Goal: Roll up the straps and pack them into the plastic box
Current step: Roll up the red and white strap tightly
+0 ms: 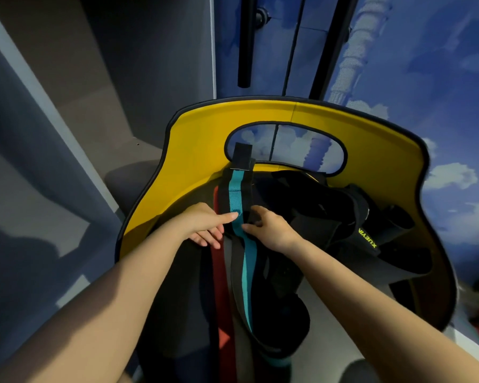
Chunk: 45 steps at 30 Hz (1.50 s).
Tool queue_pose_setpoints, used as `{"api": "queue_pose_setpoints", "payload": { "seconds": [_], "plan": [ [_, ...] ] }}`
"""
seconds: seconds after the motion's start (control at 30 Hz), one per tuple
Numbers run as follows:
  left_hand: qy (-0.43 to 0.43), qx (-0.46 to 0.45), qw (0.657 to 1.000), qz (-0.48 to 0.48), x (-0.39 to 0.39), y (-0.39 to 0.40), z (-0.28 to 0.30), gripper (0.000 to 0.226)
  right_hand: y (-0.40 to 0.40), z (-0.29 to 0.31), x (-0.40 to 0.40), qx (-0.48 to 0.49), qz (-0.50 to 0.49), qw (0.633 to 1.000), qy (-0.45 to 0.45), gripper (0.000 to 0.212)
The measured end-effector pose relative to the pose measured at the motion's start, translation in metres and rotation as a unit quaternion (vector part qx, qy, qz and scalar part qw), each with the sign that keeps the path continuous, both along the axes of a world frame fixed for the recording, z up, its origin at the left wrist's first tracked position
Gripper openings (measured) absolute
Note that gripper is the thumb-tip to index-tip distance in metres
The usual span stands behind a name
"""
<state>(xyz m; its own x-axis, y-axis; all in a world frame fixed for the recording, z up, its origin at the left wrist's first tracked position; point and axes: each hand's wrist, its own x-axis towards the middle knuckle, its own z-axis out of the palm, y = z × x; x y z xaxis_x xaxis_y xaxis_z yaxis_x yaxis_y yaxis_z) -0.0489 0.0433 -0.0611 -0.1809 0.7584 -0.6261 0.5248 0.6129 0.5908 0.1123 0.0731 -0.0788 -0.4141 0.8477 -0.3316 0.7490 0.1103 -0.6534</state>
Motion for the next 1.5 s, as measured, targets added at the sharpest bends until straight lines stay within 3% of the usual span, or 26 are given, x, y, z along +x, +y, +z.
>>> {"api": "queue_pose_setpoints", "payload": {
  "seconds": [0.13, 0.2, 0.47, 0.6, 0.73, 0.8, 0.93, 1.07, 1.2, 1.3, 1.5],
  "plan": [
    [-0.044, -0.032, 0.998, -0.030, 0.018, -0.022, 0.006, 0.074, -0.019, 0.004, 0.011, 0.019, 0.027, 0.999, -0.019, 0.057],
    [-0.047, -0.030, 0.998, -0.021, 0.027, -0.035, 0.002, 0.072, -0.026, 0.004, 0.017, 0.021, 0.022, 0.999, -0.023, 0.056],
    [-0.147, 0.143, 0.964, 0.168, 0.029, -0.055, -0.002, 0.060, -0.049, 0.000, 0.043, -0.017, -0.039, 0.999, 0.033, 0.055],
    [-0.200, 0.181, 0.937, 0.221, 0.030, -0.062, -0.005, 0.056, -0.061, -0.009, 0.045, -0.150, -0.088, 0.967, 0.187, 0.048],
    [-0.228, 0.183, 0.925, 0.243, 0.031, -0.072, -0.014, 0.050, -0.075, -0.016, 0.050, -0.204, -0.073, 0.945, 0.246, 0.020],
    [-0.225, 0.170, 0.931, 0.231, 0.032, -0.078, -0.015, 0.048, -0.080, -0.019, 0.052, -0.173, -0.056, 0.952, 0.245, 0.008],
    [-0.166, 0.068, 0.975, 0.130, 0.027, -0.091, -0.012, 0.068, -0.081, -0.020, 0.051, -0.072, -0.060, 0.973, 0.213, 0.019],
    [-0.142, -0.028, 0.989, 0.041, 0.028, -0.110, -0.013, 0.077, -0.080, -0.020, 0.046, -0.048, -0.097, 0.971, 0.212, 0.022],
    [-0.103, 0.040, 0.992, 0.064, 0.039, -0.122, -0.024, 0.062, -0.084, -0.019, 0.048, -0.031, -0.106, 0.975, 0.194, 0.007],
    [-0.094, 0.079, 0.990, 0.070, 0.040, -0.127, -0.027, 0.045, -0.094, -0.016, 0.057, -0.006, -0.107, 0.982, 0.155, 0.020],
    [-0.089, 0.141, 0.981, 0.103, 0.042, -0.134, -0.037, 0.045, -0.118, -0.029, 0.075, 0.135, -0.048, 0.988, 0.056, 0.027]
  ]
}}
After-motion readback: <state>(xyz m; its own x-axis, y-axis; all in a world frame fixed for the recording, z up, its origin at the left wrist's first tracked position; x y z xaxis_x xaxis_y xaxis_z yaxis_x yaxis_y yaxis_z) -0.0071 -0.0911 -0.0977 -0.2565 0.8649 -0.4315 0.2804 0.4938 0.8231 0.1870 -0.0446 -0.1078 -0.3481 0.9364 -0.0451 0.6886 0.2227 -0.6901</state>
